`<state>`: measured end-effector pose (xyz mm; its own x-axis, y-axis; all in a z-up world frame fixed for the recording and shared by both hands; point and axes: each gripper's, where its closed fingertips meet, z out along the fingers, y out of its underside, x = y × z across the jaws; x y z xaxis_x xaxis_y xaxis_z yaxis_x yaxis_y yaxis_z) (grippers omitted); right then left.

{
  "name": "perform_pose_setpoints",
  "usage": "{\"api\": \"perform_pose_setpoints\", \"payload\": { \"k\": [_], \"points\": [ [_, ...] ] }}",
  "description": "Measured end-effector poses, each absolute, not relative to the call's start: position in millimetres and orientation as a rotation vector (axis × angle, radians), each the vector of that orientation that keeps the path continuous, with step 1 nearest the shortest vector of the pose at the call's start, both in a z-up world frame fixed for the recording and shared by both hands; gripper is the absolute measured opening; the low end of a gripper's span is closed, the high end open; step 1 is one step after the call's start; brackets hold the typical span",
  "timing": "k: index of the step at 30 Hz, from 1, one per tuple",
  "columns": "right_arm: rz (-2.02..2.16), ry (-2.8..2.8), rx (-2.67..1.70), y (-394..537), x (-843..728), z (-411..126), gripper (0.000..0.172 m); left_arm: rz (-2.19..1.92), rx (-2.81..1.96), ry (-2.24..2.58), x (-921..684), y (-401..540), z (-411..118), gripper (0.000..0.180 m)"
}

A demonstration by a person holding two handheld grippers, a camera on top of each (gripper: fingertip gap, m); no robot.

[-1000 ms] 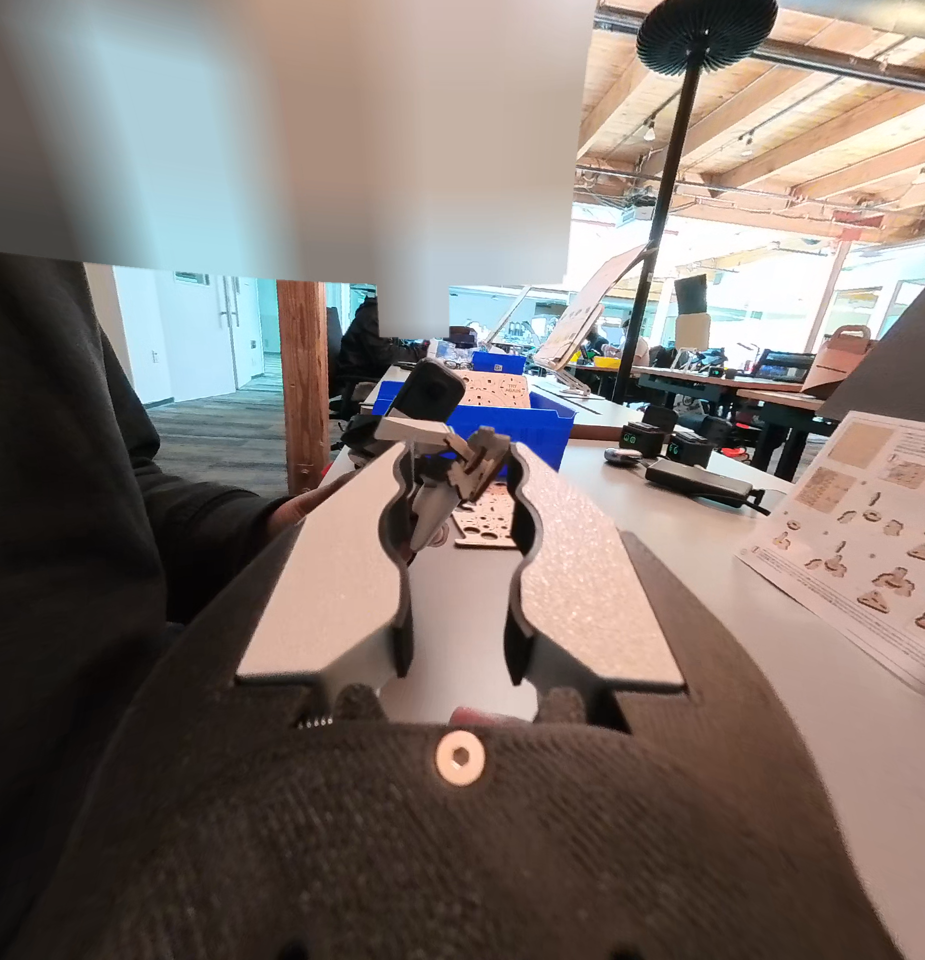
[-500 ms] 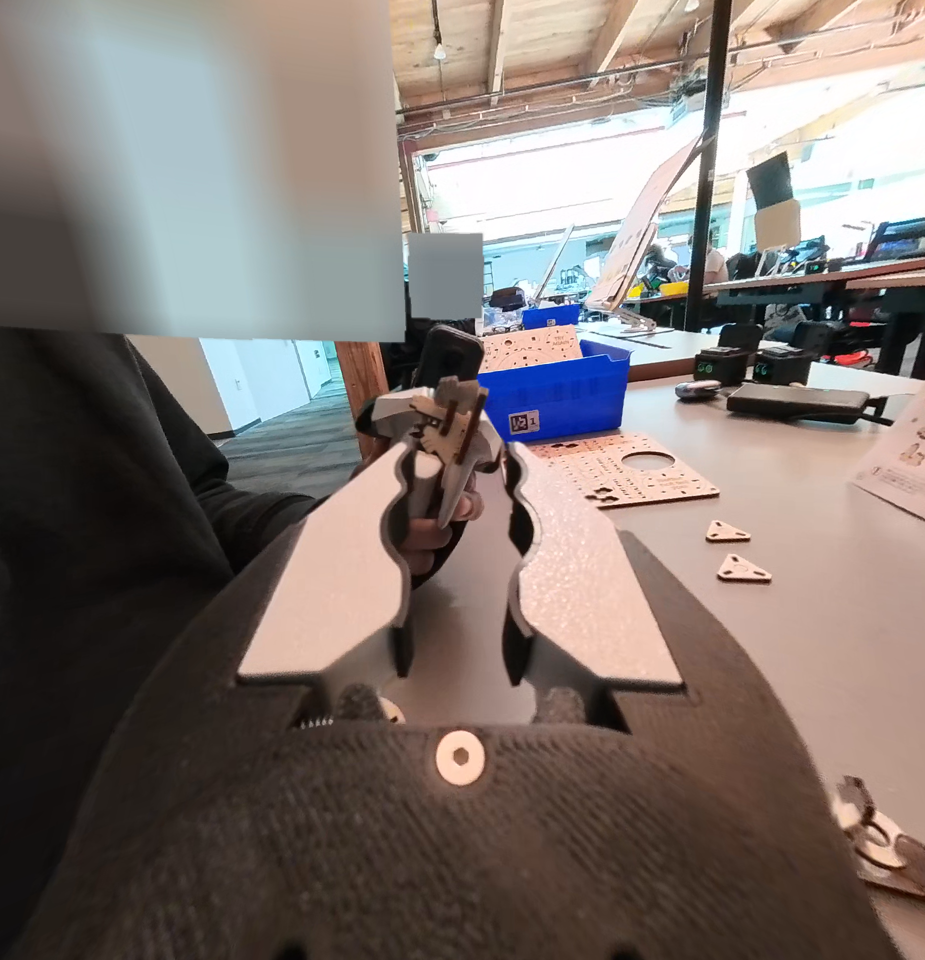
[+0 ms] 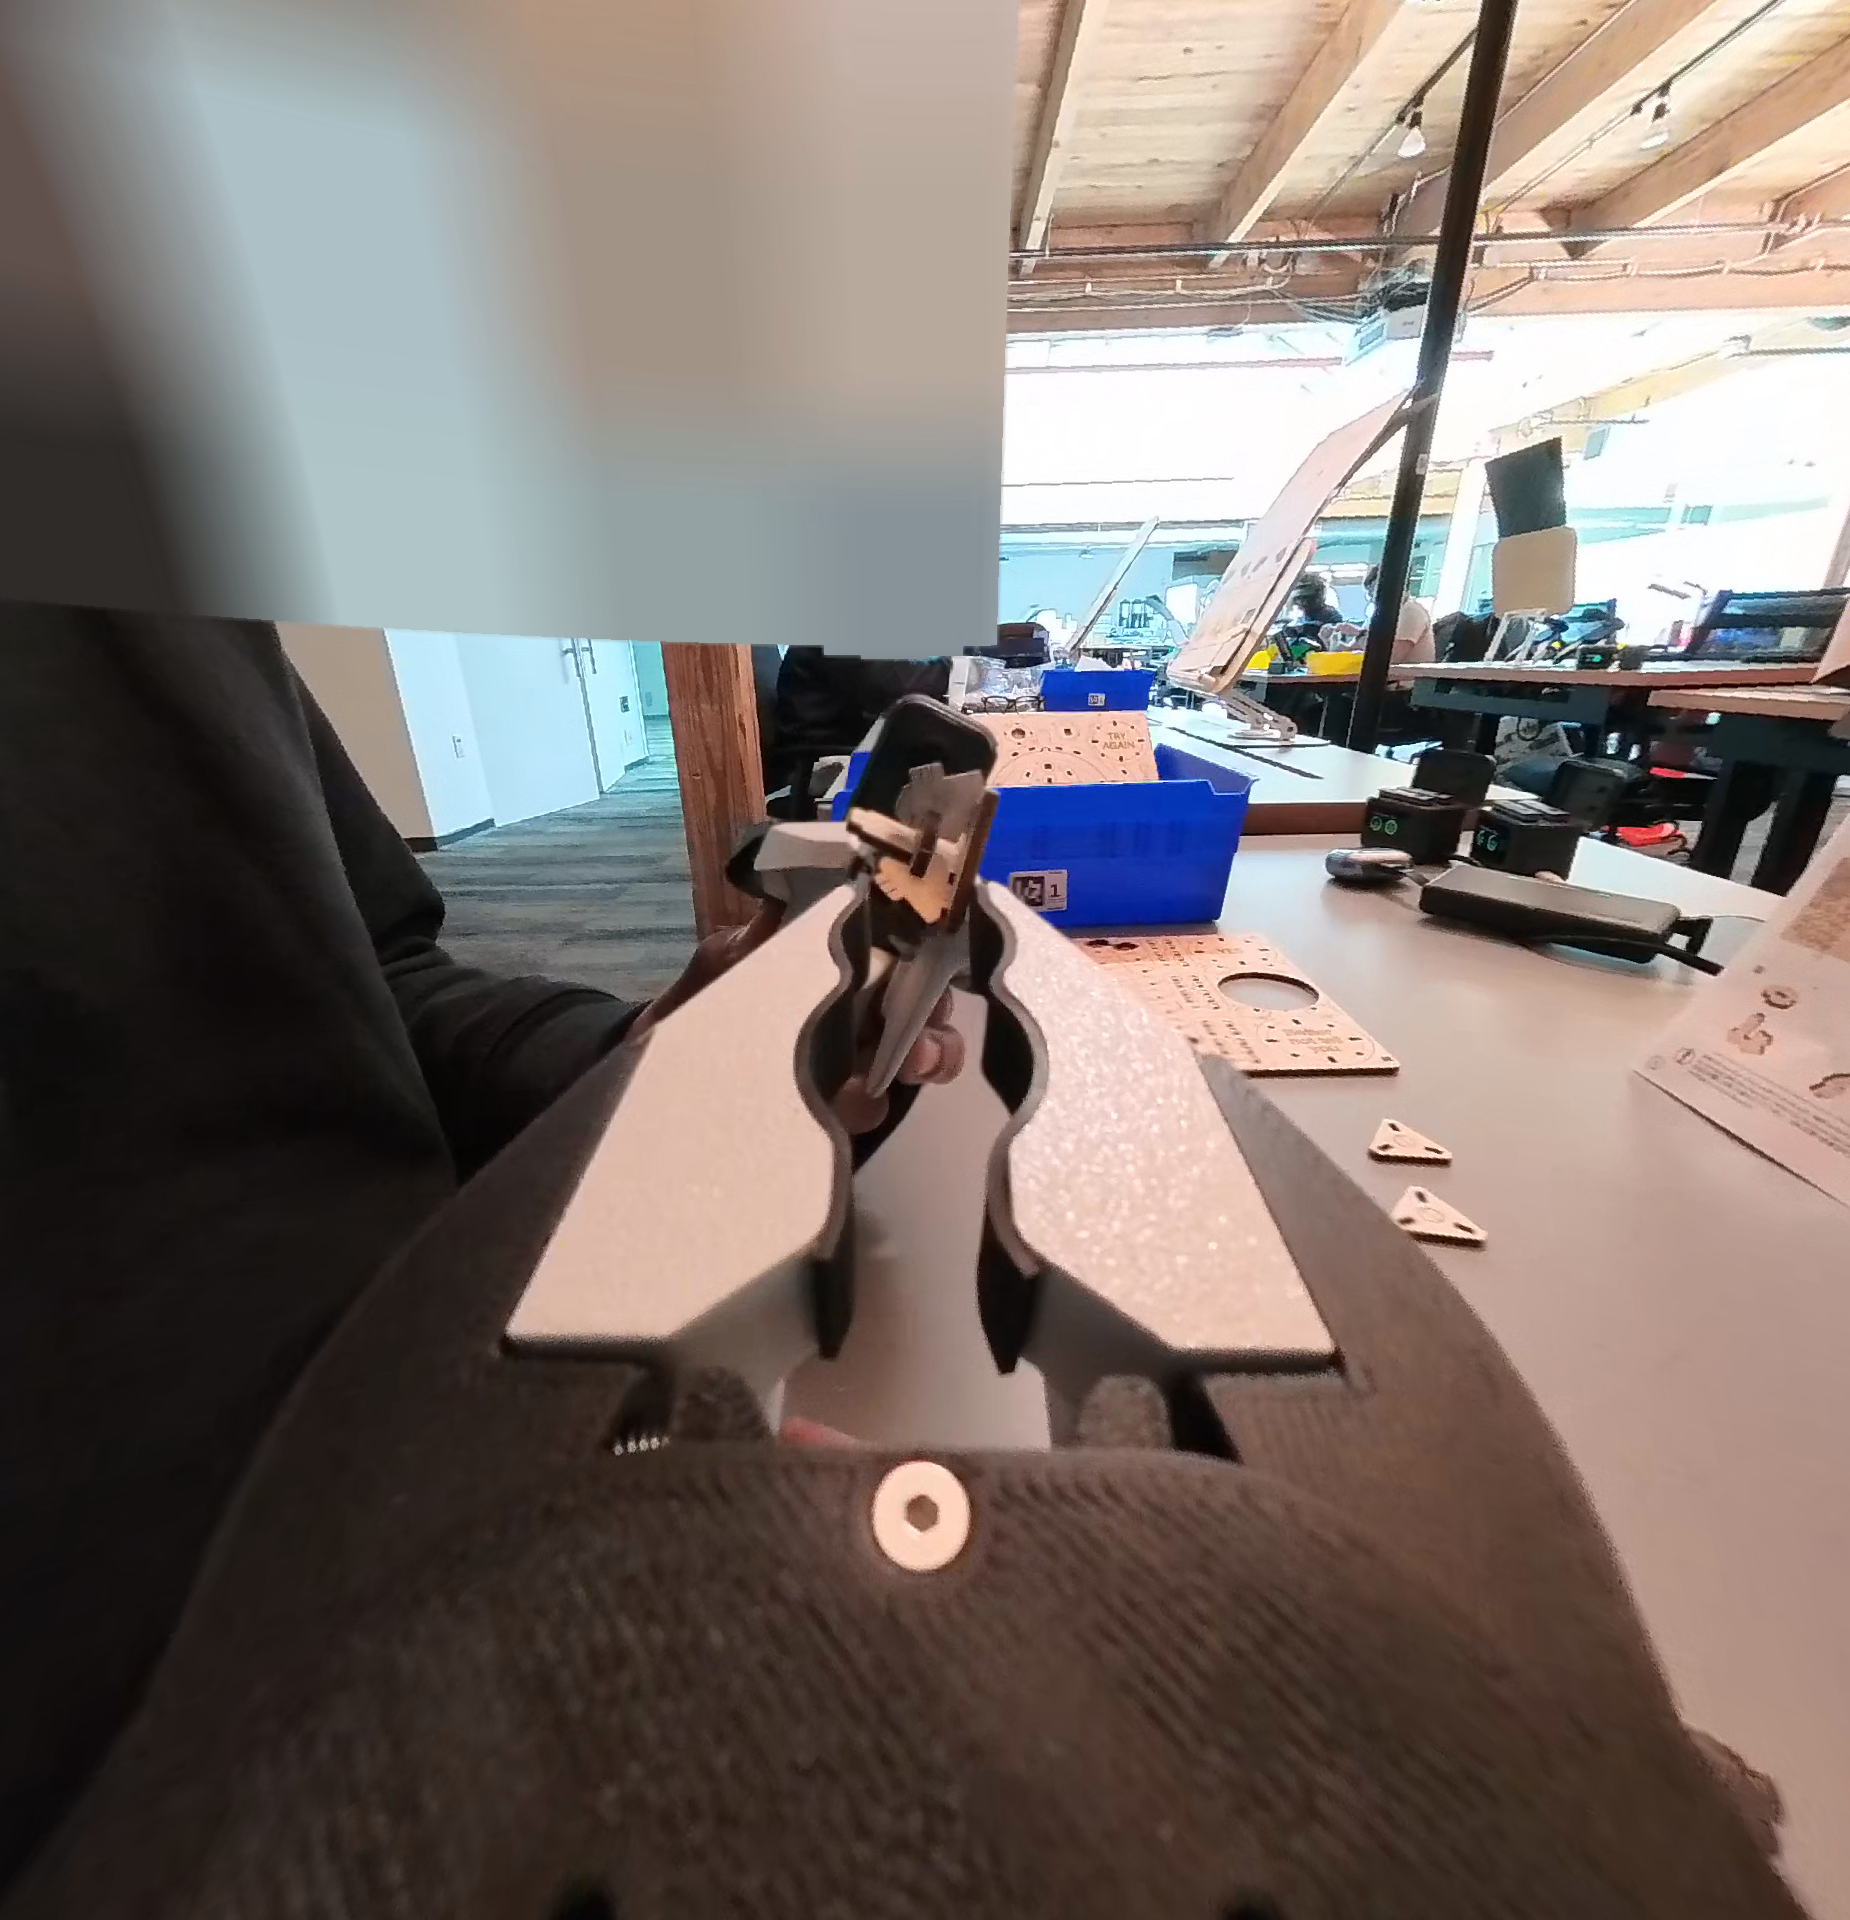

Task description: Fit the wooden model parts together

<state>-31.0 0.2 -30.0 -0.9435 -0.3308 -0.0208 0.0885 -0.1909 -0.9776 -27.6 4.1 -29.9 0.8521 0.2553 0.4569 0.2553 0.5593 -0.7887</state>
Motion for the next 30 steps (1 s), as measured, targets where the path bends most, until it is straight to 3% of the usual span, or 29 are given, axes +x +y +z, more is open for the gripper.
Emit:
{"api": "perform_pose_setpoints", "payload": {
  "k": [7, 11, 15, 22, 30],
  "points": [
    [-2.237, 1.894, -0.32, 0.0, -35.5, -34.9, 0.016, 0.046, -1.016, -0.576, -28.4, 6.3, -30.3, 0.047],
    [-2.214, 2.025, -0.399, -5.7, -33.2, -48.3, 0.017, 0.059, -1.031, -0.592, -30.6, 6.8, -32.9, 0.045],
    [-2.204, 2.005, -0.436, -4.5, -27.9, -47.8, 0.017, 0.042, -1.028, -0.586, -29.5, 6.2, -32.8, 0.028],
    [-2.296, 1.985, -0.427, -3.0, -32.9, -41.4, 0.016, 0.051, -1.035, -0.569, -27.4, 7.0, -31.3, 0.025],
    [-2.231, 1.894, -0.404, -2.4, -22.9, -39.9, 0.03, 0.091, -1.047, -0.528, -22.1, 8.5, -26.8, 0.025]
  ]
}}
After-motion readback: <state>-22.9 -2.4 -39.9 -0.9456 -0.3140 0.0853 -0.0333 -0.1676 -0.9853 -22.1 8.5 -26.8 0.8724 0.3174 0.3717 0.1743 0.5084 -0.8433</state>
